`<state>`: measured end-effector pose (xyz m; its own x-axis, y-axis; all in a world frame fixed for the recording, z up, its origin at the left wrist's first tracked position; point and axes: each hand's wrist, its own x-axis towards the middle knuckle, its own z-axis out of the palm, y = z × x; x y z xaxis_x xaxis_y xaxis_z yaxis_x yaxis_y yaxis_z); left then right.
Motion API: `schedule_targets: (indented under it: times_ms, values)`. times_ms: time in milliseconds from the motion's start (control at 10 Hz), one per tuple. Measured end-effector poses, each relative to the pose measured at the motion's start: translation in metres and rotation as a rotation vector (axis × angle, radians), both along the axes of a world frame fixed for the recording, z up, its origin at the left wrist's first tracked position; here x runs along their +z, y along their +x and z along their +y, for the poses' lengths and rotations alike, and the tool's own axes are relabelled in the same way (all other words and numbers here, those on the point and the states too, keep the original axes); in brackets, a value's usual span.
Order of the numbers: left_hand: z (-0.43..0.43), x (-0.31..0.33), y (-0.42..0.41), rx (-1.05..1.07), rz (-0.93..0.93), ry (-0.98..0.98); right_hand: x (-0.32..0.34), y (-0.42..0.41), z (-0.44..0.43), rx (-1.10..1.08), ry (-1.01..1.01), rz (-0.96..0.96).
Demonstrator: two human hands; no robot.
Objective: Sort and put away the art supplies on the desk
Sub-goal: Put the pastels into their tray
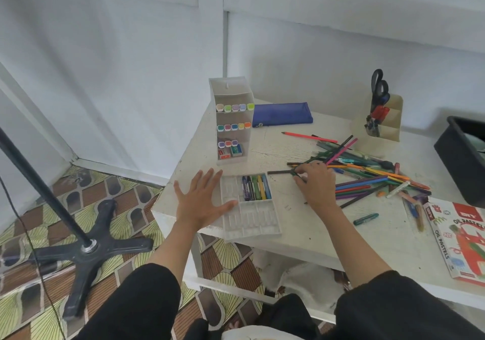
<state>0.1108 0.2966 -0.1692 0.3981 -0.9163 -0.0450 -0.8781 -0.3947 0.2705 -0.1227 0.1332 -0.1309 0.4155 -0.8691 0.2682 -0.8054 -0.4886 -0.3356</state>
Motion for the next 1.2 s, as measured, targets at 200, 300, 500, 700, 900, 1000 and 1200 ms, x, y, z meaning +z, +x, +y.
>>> schedule_targets:
  times_ms: [200, 300, 500, 700, 900, 1000, 1200]
  values:
    - [0.0, 0.001, -0.001, 0.001, -0.001, 0.008, 0.014, 0.033, 0.042, 0.261, 0.22, -0.474]
    - [0.001, 0.002, -0.001, 0.003, 0.002, 0.015, 0.004, 0.045, 0.051, 0.53, 0.144, -0.307]
    - [0.0, 0.004, -0.003, 0.012, 0.015, 0.015, -0.012, 0.057, 0.052, 0.759, -0.059, -0.004]
    - [0.0, 0.004, -0.003, 0.016, 0.023, 0.012, -0.013, 0.057, 0.053, 0.743, -0.029, -0.038]
    - [0.0, 0.004, -0.003, 0.019, 0.022, 0.016, -0.02, 0.061, 0.059, 0.721, 0.005, -0.062]
    - [0.0, 0.004, -0.003, 0.018, 0.023, 0.015, -0.02, 0.061, 0.061, 0.663, 0.012, -0.102]
    - [0.0, 0.004, -0.004, 0.022, 0.013, 0.021, -0.023, 0.061, 0.056, 0.682, -0.003, -0.092]
